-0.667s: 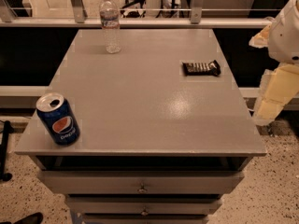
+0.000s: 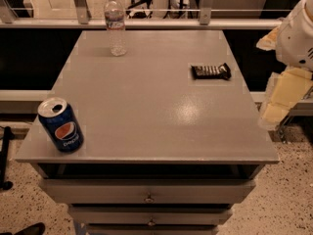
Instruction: Pick rxbar chocolate
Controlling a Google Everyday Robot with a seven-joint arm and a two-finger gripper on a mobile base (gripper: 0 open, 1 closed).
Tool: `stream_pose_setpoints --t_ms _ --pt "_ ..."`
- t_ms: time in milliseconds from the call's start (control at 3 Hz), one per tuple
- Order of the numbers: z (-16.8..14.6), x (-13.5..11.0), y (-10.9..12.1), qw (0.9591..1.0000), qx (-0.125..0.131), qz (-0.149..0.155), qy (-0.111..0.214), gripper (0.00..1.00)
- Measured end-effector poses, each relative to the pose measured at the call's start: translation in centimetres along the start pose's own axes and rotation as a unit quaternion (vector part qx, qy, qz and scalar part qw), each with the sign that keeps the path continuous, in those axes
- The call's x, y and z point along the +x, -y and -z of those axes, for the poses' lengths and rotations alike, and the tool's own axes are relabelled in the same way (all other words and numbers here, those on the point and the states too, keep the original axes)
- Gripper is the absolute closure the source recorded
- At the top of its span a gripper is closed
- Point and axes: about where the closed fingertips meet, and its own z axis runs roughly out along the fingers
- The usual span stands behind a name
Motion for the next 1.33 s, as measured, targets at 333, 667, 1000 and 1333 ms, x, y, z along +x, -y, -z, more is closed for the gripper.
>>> stream_pose_setpoints --t_ms 333,667,1000,1333 --pt "-2.9 -0.5 2.6 0.9985 -0.002 -0.023 0.050 0.00" --pt "-7.3 -0.8 7.0 0.9917 -0.012 -0.061 0.113 0.00" --pt "-11.7 -1.4 12.4 0.9770 -0.018 -0.104 0.185 0.00" --pt "-14.0 -2.2 15.6 0.9659 -0.017 -0.126 0.225 0.00"
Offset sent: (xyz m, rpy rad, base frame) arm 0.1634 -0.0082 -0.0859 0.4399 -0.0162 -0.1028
